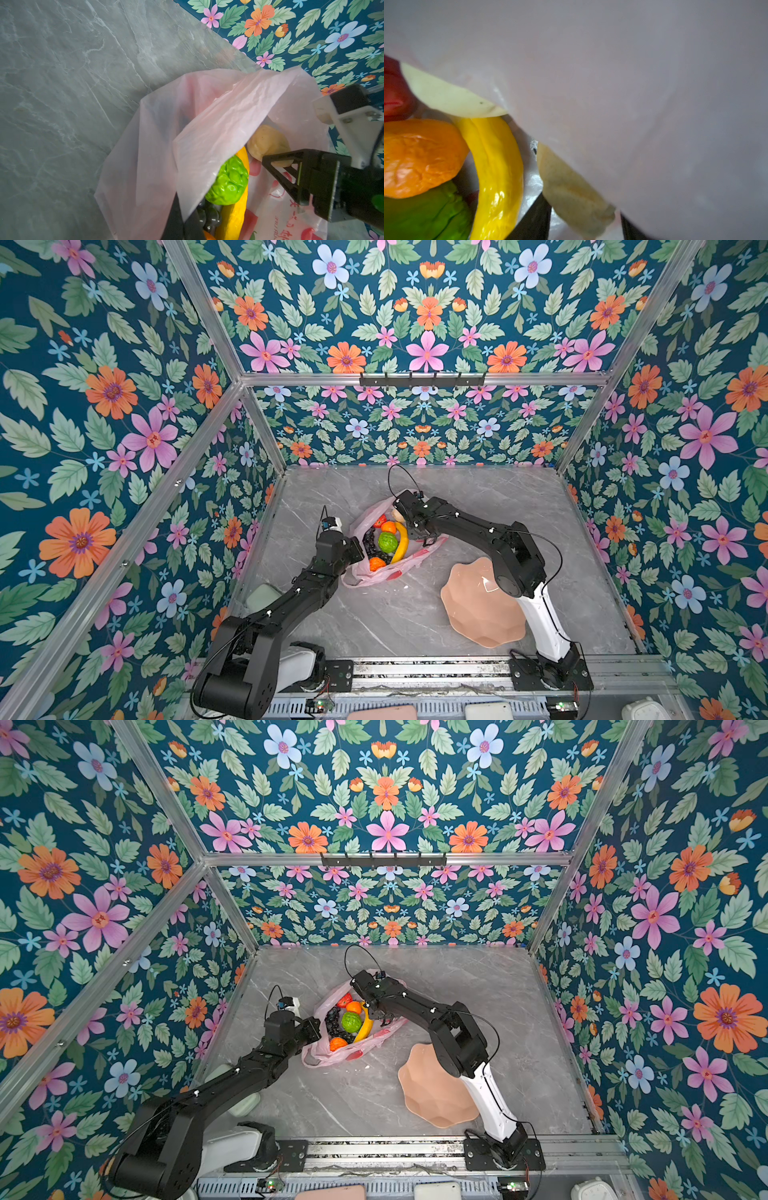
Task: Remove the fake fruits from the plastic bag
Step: 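Close the right gripper on a pale fruit while the left gripper holds the rim, then lift the pale fruit out of the bag with the right gripper toward the bowl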
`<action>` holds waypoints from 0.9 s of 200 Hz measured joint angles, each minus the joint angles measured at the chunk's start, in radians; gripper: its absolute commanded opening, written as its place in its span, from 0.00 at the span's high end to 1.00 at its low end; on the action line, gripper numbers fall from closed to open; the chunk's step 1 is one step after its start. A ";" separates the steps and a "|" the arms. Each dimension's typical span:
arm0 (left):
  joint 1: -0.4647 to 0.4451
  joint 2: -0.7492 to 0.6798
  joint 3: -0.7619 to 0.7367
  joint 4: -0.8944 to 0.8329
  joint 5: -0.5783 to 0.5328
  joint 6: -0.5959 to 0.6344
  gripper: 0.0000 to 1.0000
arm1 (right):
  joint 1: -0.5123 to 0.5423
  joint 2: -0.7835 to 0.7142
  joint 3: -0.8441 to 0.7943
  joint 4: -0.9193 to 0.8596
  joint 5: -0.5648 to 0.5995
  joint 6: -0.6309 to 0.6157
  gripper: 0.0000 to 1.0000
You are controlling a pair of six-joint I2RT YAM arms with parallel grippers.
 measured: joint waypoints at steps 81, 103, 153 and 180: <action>0.000 -0.006 -0.002 0.000 0.000 0.002 1.00 | -0.009 0.038 0.043 -0.004 -0.028 -0.049 0.29; 0.000 -0.013 -0.002 0.000 0.000 0.000 1.00 | -0.018 0.069 0.086 -0.013 -0.024 -0.053 0.27; 0.000 -0.020 -0.003 -0.001 -0.001 0.000 1.00 | -0.029 0.119 0.146 -0.030 -0.027 -0.056 0.36; 0.000 -0.020 -0.003 -0.001 -0.001 0.002 1.00 | -0.029 0.119 0.150 -0.035 -0.032 -0.056 0.44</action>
